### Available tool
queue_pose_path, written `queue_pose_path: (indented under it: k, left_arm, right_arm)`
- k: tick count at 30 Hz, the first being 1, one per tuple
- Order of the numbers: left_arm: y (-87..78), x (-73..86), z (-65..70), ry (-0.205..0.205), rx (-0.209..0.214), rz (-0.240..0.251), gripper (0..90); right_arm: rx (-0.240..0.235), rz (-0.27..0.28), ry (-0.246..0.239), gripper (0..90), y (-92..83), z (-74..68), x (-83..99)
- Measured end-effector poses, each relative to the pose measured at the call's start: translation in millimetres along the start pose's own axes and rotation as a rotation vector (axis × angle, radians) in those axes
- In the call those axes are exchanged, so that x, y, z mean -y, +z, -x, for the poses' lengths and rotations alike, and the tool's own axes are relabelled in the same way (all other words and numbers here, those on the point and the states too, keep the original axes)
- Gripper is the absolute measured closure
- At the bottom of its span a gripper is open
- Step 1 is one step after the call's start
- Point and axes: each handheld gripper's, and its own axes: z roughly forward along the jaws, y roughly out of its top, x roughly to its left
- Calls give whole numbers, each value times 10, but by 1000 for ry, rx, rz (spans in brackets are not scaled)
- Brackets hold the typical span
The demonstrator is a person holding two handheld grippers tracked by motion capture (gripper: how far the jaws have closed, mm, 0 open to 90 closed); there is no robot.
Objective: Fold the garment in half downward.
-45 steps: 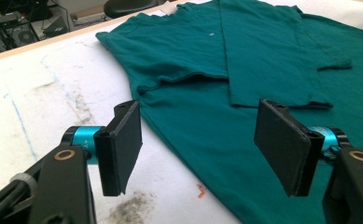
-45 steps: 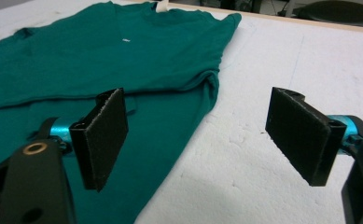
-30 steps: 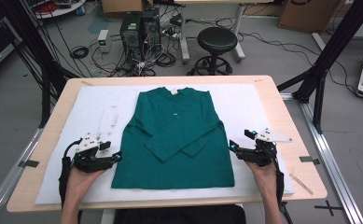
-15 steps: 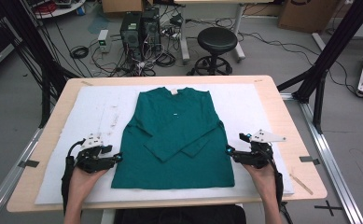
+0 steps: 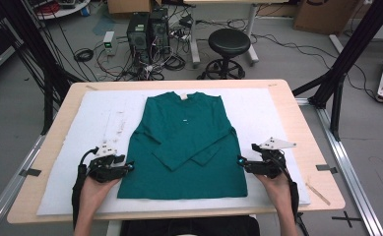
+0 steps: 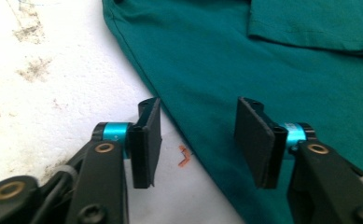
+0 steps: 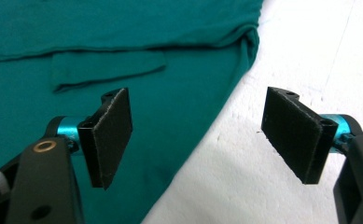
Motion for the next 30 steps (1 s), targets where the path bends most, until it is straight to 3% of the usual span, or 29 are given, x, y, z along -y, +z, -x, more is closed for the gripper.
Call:
queue_pose_path:
  k: [8, 16, 19, 23, 30]
  left_arm:
    - [1, 4, 47, 41, 12, 1, 675]
    - [5, 20, 82, 70, 37, 12, 828]
    - [5, 23, 90, 79, 34, 13, 843]
    - [7, 30, 84, 78, 39, 19, 846]
    - [6, 34, 77, 77, 43, 20, 846]
  right_arm:
    - [5, -79, -25, 261, 27, -24, -2]
    - [-22, -150, -42, 277, 92, -60, 3]
    - [-38, -168, -50, 324, 118, -71, 7]
    - [-24, -201, -41, 338, 141, -72, 17]
    - [-31, -216, -47, 423, 175, -87, 25]
